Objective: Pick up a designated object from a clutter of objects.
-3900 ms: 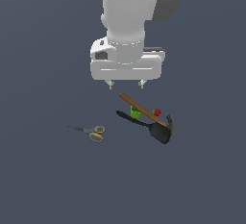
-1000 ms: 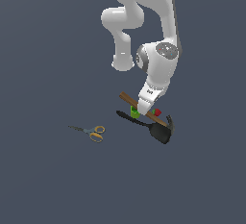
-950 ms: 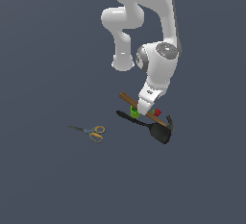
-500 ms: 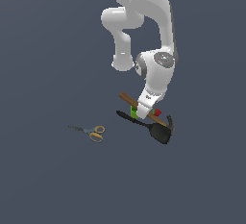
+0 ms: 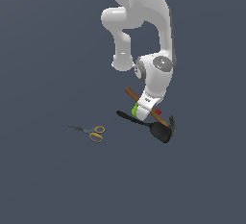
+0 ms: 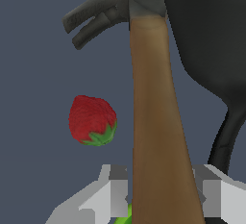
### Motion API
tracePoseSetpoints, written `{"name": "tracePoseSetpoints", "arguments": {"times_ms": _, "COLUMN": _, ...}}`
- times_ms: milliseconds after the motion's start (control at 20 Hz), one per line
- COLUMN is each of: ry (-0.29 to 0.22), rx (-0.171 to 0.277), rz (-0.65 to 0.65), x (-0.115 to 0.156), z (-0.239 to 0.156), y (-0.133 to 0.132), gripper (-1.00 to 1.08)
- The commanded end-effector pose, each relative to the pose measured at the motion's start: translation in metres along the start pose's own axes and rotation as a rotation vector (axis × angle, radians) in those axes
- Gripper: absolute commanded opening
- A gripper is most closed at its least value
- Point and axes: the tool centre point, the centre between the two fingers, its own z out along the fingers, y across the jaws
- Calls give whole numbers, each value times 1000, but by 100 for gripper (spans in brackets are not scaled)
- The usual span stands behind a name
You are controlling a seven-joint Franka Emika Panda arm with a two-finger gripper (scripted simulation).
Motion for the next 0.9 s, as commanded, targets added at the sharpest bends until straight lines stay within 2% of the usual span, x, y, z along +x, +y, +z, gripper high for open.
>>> {"name": "tracePoseSetpoints", "arguments": {"times_ms": 0, "ry": 0, "rx": 0, "rz": -1, "x": 0, "z": 0, "y": 0, "gripper": -100}}
{"name": "tracePoseSetpoints", "arguments": {"times_ms": 500, "ry": 0, "rx": 0, "rz": 0, "x": 1, "z": -3, "y": 1, "gripper": -100}}
{"name": "tracePoseSetpoints", "arguments": {"times_ms": 850, "ry": 0, "rx": 1, "rz": -1, "x": 7, "z": -27, "y": 10, "gripper": -100}}
